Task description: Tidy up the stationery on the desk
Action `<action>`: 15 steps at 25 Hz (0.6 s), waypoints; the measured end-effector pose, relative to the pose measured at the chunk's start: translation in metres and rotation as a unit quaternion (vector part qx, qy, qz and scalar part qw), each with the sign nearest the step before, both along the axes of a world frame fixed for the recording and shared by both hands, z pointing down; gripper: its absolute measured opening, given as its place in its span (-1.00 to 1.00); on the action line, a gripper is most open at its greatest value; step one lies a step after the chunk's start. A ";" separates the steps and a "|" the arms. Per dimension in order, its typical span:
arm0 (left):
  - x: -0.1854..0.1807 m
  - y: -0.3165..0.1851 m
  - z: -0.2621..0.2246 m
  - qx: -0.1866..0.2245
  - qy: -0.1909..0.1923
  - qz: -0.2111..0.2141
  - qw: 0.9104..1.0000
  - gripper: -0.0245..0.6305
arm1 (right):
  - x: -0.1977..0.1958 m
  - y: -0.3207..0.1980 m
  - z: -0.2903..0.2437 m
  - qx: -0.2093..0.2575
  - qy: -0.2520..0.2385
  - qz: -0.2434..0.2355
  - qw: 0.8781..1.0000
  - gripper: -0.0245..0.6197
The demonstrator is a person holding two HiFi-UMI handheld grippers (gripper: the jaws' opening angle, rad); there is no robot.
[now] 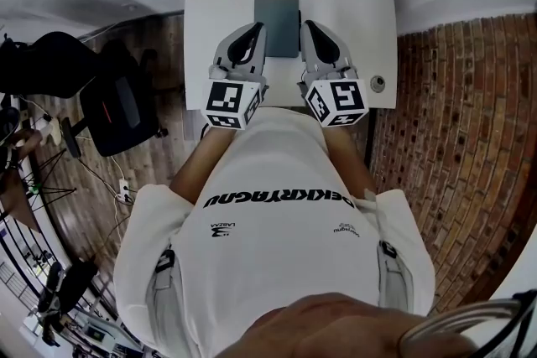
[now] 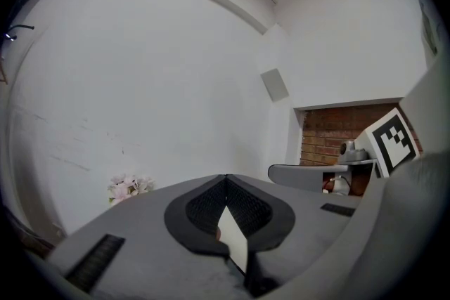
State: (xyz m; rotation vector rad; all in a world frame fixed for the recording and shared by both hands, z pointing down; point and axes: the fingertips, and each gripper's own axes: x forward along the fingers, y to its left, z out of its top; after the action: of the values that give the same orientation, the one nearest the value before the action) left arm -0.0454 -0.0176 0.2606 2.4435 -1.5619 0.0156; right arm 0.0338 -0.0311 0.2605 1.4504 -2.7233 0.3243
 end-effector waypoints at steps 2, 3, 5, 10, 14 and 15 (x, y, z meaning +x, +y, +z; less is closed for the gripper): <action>-0.001 0.001 -0.001 0.002 0.000 -0.001 1.000 -0.93 | -0.004 0.002 -0.002 0.005 0.002 -0.003 1.000 -0.93; -0.002 0.001 -0.002 0.003 0.000 -0.002 1.000 -0.93 | -0.005 0.003 -0.002 0.006 0.003 -0.004 1.000 -0.93; -0.004 0.002 -0.003 0.005 0.000 -0.003 1.000 -0.93 | -0.008 0.003 -0.002 0.008 0.005 -0.005 1.000 -0.93; -0.006 0.004 -0.002 0.005 -0.002 -0.005 1.000 -0.93 | -0.010 0.005 0.000 0.009 0.005 -0.006 1.000 -0.93; -0.006 0.004 -0.001 0.004 -0.002 -0.005 1.000 -0.93 | -0.009 0.004 0.001 0.008 0.004 -0.005 1.000 -0.93; -0.006 0.004 0.000 0.004 -0.003 -0.005 1.000 -0.93 | -0.010 0.004 0.001 0.008 0.003 -0.005 1.000 -0.93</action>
State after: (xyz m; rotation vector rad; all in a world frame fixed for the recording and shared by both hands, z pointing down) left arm -0.0517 -0.0131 0.2601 2.4438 -1.5797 0.0138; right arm 0.0241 -0.0270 0.2618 1.4388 -2.7330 0.2975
